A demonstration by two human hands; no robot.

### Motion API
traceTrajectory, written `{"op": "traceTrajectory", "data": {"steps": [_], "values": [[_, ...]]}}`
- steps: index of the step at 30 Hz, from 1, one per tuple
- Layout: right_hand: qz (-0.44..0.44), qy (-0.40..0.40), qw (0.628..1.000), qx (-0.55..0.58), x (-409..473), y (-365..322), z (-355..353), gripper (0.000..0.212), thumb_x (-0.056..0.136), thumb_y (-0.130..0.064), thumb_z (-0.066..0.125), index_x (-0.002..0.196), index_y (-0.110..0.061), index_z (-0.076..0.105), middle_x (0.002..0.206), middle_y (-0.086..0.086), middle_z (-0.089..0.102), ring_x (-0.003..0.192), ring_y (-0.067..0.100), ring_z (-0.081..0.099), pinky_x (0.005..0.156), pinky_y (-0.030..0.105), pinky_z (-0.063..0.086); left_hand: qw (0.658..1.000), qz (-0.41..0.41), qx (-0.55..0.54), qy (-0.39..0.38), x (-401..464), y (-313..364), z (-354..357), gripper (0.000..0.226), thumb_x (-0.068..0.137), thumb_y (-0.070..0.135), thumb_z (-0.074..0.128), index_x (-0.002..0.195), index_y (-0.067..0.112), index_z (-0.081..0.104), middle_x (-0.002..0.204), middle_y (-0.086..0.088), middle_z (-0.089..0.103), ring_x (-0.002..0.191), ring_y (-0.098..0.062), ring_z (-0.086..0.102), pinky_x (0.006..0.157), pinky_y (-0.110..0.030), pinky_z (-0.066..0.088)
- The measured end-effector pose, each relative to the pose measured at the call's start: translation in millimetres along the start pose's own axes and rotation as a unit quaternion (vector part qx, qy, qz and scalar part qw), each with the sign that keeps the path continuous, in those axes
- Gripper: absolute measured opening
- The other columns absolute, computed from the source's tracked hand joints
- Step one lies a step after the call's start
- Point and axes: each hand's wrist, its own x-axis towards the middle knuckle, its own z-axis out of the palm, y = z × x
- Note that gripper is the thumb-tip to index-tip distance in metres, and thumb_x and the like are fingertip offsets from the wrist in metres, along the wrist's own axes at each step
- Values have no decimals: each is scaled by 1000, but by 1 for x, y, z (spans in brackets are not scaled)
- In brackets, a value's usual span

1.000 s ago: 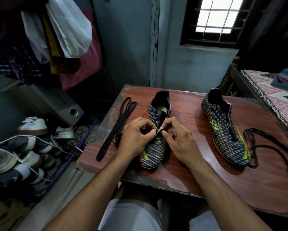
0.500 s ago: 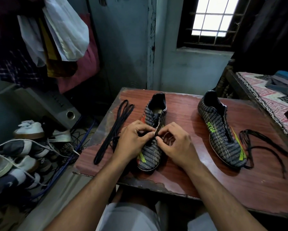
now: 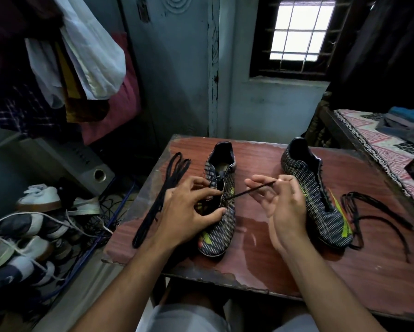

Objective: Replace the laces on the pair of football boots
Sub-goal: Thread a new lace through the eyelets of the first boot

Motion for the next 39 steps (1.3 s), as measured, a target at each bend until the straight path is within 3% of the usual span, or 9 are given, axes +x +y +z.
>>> {"op": "traceTrajectory", "data": {"steps": [4, 10, 16, 22, 25, 29, 31, 35, 39], "values": [[-40, -56, 991, -118, 7, -24, 2, 8, 106, -9, 39, 101, -14, 42, 81, 5, 64, 49, 14, 42, 46, 29, 35, 1000, 2, -14, -20, 2, -2, 1, 47, 74, 74, 67, 113, 48, 73, 125, 23, 55, 114, -1, 60, 98, -45, 50], [-127, -312, 644, -687, 9, -27, 4, 12, 94, -39, 69, 97, -28, 71, 78, -17, 61, 83, 5, 63, 76, 28, 49, 1000, 1, -6, -19, 1, 0, 2, 48, 73, 74, 66, 113, 48, 71, 126, 23, 54, 109, -1, 62, 92, -41, 55], [-56, -134, 959, -243, 12, -60, 16, 29, 104, -22, 52, 76, -20, 59, 76, -8, 68, 77, 4, 65, 88, 36, 55, 1000, 2, 22, -22, 1, 1, 0, 54, 74, 81, 58, 116, 49, 68, 129, 26, 52, 107, -3, 62, 94, -36, 52], [-4, -78, 991, -112, 13, -57, 26, 24, 102, -27, 51, 78, -25, 46, 64, -1, 40, 52, 14, 37, 52, 35, 38, 999, 2, 30, -24, 0, 0, 0, 55, 74, 82, 56, 118, 51, 64, 129, 29, 51, 105, 0, 63, 85, -34, 56], [-152, -104, 870, -458, 27, -52, 11, 27, 92, -39, 66, 109, -39, 46, 71, -5, 60, 59, 16, 54, 60, 33, 43, 999, 5, 25, -22, -1, -1, 0, 55, 75, 82, 56, 119, 51, 64, 129, 30, 50, 106, 4, 62, 81, -34, 58], [-184, -278, 535, -776, 19, -30, 6, 21, 93, -55, 63, 104, -38, 62, 89, -14, 66, 96, 18, 56, 85, 35, 40, 999, 7, 30, -19, -1, -2, 1, 54, 75, 80, 56, 119, 49, 63, 127, 30, 50, 106, 3, 62, 80, -34, 58], [-209, -276, 585, -734, 25, -25, -4, 15, 96, -44, 66, 86, -33, 68, 78, -19, 57, 88, 13, 52, 82, 34, 39, 999, 6, 29, -21, -1, -3, 2, 54, 75, 81, 56, 119, 50, 63, 127, 30, 50, 105, 4, 62, 79, -33, 58], [-70, -53, 931, -354, 41, -36, -11, 24, 102, -17, 58, 81, -22, 68, 73, -2, 66, 63, 6, 54, 55, 17, 42, 999, 2, 28, -23, -1, -1, 2, 56, 74, 83, 55, 121, 53, 61, 129, 30, 50, 107, 1, 62, 82, -33, 57], [158, 12, 987, 36, 34, -38, 5, 26, 105, -15, 40, 85, -11, 55, 86, 15, 71, 76, 28, 70, 81, 43, 60, 999, -1, 26, -30, -1, -2, 1, 59, 74, 83, 55, 126, 54, 57, 130, 29, 50, 109, -2, 63, 84, -33, 55]]}}
